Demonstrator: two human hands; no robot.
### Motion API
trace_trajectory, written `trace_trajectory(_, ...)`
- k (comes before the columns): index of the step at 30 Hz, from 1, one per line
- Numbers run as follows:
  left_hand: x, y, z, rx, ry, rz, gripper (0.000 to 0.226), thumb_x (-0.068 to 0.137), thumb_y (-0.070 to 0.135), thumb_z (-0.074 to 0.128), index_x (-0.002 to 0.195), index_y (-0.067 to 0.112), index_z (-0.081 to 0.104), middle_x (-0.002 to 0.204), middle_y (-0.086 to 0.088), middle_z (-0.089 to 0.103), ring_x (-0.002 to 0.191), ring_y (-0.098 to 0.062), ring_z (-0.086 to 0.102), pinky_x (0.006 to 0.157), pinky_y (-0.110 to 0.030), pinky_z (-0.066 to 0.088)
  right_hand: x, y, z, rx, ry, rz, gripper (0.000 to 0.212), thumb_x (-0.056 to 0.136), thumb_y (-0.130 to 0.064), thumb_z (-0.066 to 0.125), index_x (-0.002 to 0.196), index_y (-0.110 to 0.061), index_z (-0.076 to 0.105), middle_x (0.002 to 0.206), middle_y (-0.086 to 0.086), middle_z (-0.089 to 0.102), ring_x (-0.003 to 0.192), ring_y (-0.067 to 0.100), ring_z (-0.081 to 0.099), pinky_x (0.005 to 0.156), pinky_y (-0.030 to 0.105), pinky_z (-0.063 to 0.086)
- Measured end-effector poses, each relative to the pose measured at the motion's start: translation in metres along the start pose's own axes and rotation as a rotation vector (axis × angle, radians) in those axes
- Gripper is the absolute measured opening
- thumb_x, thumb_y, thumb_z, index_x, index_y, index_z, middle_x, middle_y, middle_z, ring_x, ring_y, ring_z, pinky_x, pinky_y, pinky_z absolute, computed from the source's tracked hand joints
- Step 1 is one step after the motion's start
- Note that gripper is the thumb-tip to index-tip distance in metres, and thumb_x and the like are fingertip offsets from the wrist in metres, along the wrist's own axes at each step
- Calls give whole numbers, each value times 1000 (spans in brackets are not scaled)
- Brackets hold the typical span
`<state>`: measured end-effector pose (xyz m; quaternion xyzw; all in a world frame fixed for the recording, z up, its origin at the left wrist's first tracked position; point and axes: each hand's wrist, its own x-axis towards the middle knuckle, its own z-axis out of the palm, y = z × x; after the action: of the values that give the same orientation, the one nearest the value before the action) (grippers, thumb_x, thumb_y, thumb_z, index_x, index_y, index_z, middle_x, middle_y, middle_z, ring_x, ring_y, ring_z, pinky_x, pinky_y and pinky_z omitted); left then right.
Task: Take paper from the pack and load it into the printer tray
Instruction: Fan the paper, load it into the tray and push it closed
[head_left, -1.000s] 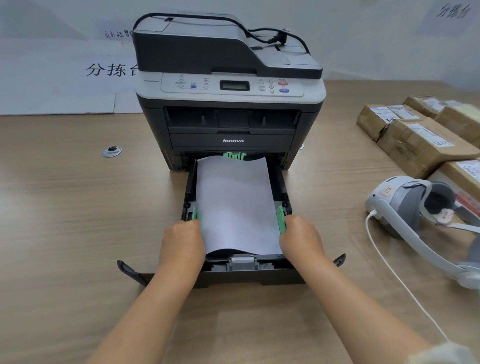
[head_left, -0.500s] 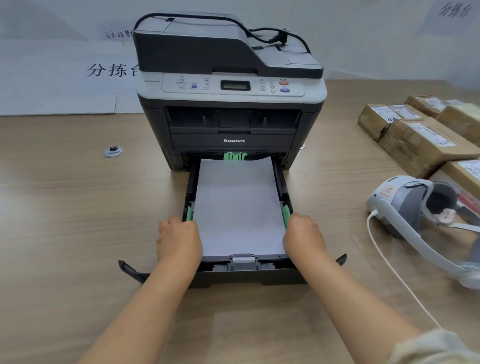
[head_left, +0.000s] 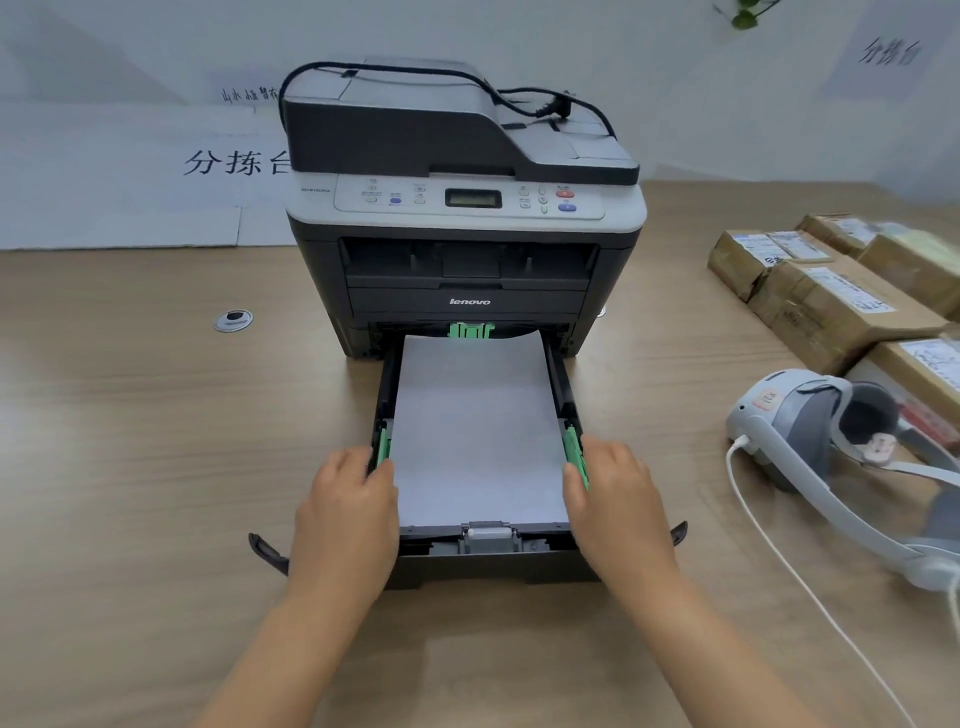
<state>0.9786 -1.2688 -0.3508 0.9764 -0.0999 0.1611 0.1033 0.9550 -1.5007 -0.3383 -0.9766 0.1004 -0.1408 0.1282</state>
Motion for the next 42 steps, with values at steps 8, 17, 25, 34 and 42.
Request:
trace_trajectory(8, -98, 1, 29, 18, 64, 75, 61, 97, 41, 26, 146, 6, 23, 156, -13, 25, 148, -23, 12, 114, -47, 20, -105, 3, 35, 83, 313, -154, 56, 95, -44, 33, 138, -8, 36, 147, 7, 34, 145, 19, 23, 110, 47, 26)
trace_trajectory(17, -103, -4, 51, 184, 107, 85, 74, 94, 51, 13, 150, 4, 3, 161, -13, -4, 150, -27, -2, 116, -50, 9, -115, 13, 68, -118, 190, -58, 67, 95, -50, 20, 151, -15, 7, 162, 0, -2, 149, 17, 1, 116, 48, 13)
trace_trajectory(25, -73, -3, 64, 157, 177, 81, 80, 90, 50, 29, 150, 5, 3, 161, -11, -5, 150, -25, -4, 115, -51, 12, -84, 8, 73, -134, 150, -33, 66, 96, -50, 11, 151, -15, 2, 162, 1, -5, 149, 16, -5, 115, 49, 10)
trace_trajectory(34, -15, -6, 80, 76, 80, 28, 70, 95, 48, 4, 150, 6, -2, 161, -10, -10, 149, -22, -8, 114, -52, 10, -26, 5, 86, -140, 125, -40, 66, 96, -49, 7, 151, -15, 0, 161, 0, -9, 149, 15, -8, 114, 50, 6)
trace_trajectory(42, 37, -8, 97, 56, 61, 18, 70, 94, 47, 3, 150, 5, -4, 161, -10, -10, 149, -23, -9, 113, -54, 11, 31, 4, 100, -176, 106, -36, 66, 95, -49, 2, 151, -12, 0, 161, 3, -11, 148, 16, -11, 113, 50, 2)
